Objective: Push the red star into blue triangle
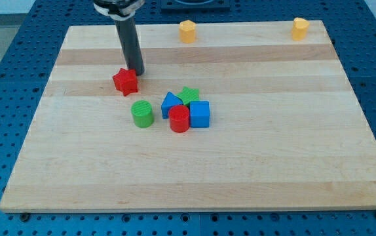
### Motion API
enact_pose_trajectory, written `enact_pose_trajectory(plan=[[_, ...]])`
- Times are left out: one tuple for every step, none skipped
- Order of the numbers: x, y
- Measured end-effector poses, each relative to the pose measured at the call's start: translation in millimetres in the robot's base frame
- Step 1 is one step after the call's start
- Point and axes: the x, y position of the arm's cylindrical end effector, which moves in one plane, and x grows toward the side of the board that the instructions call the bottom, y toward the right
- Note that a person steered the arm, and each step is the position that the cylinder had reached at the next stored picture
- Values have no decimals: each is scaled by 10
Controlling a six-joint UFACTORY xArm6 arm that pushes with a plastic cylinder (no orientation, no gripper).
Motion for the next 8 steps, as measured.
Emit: enact_pose_trajectory(plan=[[91,60],[-53,-47],[-154,-392],[-137,-803],[22,-847],[45,-566],[45,-414],[106,-264]])
